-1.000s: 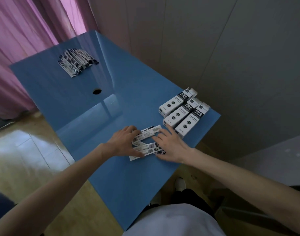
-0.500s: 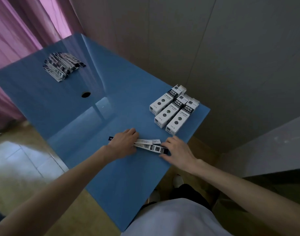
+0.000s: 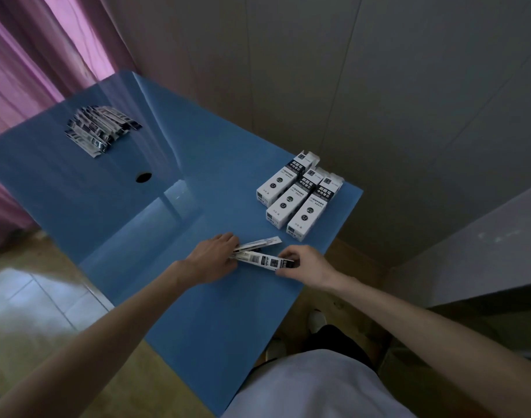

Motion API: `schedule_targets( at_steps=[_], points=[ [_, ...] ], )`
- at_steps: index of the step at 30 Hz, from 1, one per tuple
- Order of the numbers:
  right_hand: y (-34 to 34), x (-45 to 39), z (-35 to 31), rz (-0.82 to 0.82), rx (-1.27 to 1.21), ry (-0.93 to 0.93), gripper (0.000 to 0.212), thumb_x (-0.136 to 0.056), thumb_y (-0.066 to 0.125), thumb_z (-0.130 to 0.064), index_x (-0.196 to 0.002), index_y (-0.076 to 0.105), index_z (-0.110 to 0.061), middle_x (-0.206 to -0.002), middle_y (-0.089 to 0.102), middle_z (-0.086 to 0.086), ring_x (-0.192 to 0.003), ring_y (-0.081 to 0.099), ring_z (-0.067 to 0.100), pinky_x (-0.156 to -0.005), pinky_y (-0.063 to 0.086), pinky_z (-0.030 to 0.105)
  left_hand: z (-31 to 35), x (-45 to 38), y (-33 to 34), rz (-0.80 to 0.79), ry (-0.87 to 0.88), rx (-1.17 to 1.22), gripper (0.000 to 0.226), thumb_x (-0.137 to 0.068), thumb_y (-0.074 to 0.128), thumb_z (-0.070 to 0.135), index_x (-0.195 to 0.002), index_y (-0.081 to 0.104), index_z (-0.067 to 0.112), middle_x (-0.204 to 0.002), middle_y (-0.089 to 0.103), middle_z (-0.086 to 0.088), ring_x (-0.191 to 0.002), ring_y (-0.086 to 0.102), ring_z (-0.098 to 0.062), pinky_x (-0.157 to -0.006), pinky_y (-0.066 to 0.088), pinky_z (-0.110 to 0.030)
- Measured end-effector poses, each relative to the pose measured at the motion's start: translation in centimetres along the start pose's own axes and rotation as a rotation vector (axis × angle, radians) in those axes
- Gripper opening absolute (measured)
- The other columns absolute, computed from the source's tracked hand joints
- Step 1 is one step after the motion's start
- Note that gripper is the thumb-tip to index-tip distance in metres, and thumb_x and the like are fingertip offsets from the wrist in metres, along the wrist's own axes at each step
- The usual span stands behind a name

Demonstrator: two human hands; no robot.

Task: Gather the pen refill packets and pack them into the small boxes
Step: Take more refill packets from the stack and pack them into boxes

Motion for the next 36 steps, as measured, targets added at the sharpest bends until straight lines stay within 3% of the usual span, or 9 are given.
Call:
schedule_targets(
  at_steps=[2,6,9,13,17,21,27,33,36],
  points=[
    [-0.3,0.1,-0.4,-0.005,-0.158,0.02,0.035,-0.084,0.085,-0.026,-0.114,0.069,-0.018,-0.101,0.075,-0.002,-0.087,0.069,0.007,-0.08,0.055,0.024,-0.2,0.1,-0.2,-0.029,-0.031,0.036,0.016,-0.096,0.052,0.026,-0.103,0.04,0.018,-0.095,0.053,-0.003,-0.089,0.055,-0.029,-0.069,0.039,-0.037],
    [-1.8,-0.1,-2.1,0.074,-0.454,0.049,0.028,-0.093,0.075,-0.014,-0.118,0.067,-0.006,-0.091,0.076,0.005,-0.067,0.069,0.004,-0.06,0.05,0.014,0.4,0.3,-0.9,-0.054,-0.032,0.09,0.015,-0.099,0.05,0.025,-0.108,0.04,0.017,-0.085,0.053,-0.001,-0.075,0.05,-0.026,-0.066,0.036,-0.036],
    [-3.1,-0.4,-3.5,0.179,-0.544,0.022,0.026,-0.092,0.074,-0.008,-0.117,0.067,-0.004,-0.093,0.076,0.009,-0.065,0.07,0.006,-0.054,0.047,0.015,0.7,0.4,-1.6,0.028,-0.037,0.194,0.015,-0.098,0.052,0.025,-0.109,0.046,0.018,-0.082,0.057,0.001,-0.073,0.054,-0.026,-0.065,0.042,-0.037],
    [-4.9,-0.8,-4.6,0.313,-0.723,0.001,0.023,-0.091,0.076,-0.009,-0.113,0.07,-0.006,-0.097,0.078,0.012,-0.076,0.075,0.019,-0.06,0.054,0.026,0.9,0.3,-3.6,0.221,-0.098,0.344,0.017,-0.094,0.058,0.024,-0.103,0.045,0.029,-0.073,0.058,0.007,-0.064,0.054,-0.022,-0.06,0.043,-0.036],
    [-6.6,-1.1,-6.0,0.406,-0.968,0.003,0.016,-0.093,0.073,-0.008,-0.109,0.07,-0.003,-0.098,0.078,0.013,-0.074,0.072,0.018,-0.059,0.055,0.027,2.0,-0.5,-5.7,0.35,-0.134,0.417,0.016,-0.094,0.055,0.024,-0.109,0.05,0.027,-0.069,0.06,0.007,-0.06,0.057,-0.02,-0.06,0.047,-0.04],
    [-8.5,-1.8,-6.7,0.445,-1.024,0.051,0.014,-0.095,0.073,-0.02,-0.1,0.072,-0.007,-0.091,0.078,0.005,-0.081,0.075,0.016,-0.054,0.054,0.021,3.6,-2.2,-7.5,0.419,-0.138,0.356,0.014,-0.096,0.052,0.022,-0.109,0.047,0.023,-0.074,0.057,0.007,-0.065,0.055,-0.023,-0.058,0.042,-0.038],
    [-12.2,-2.8,-5.8,0.509,-1.052,0.102,0.025,-0.094,0.074,-0.034,-0.103,0.075,-0.011,-0.094,0.08,0.005,-0.083,0.076,0.015,-0.063,0.059,0.027,5.8,-5.0,-9.2,0.494,-0.079,0.194,0.023,-0.098,0.049,0.018,-0.121,0.048,0.015,-0.096,0.059,0.002,-0.07,0.051,-0.025,-0.059,0.033,-0.034],
    [-14.7,-3.8,-3.4,0.544,-1.162,0.2,0.017,-0.093,0.074,-0.012,-0.109,0.074,-0.004,-0.098,0.078,0.012,-0.078,0.076,0.016,-0.066,0.062,0.027,7.9,-7.9,-10.0,0.477,-0.088,0.145,0.033,-0.097,0.056,0.024,-0.129,0.049,0.019,-0.118,0.066,0.002,-0.09,0.064,-0.026,-0.064,0.037,-0.034],
    [-16.3,-4.2,-2.3,0.552,-1.157,0.2,0.017,-0.094,0.073,-0.01,-0.11,0.074,-0.006,-0.092,0.08,0.007,-0.078,0.077,0.016,-0.068,0.062,0.027,7.9,-9.3,-10.5,0.459,-0.155,0.205,0.034,-0.093,0.058,0.025,-0.126,0.049,0.023,-0.113,0.067,0.006,-0.087,0.064,-0.024,-0.068,0.048,-0.038]
  ],
)
Point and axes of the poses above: each hand's wrist, its own x-axis away from the middle knuckle, its own y-axis out of the palm, z = x × y, the point moved 5 cm from there along -x, towards the middle knuckle
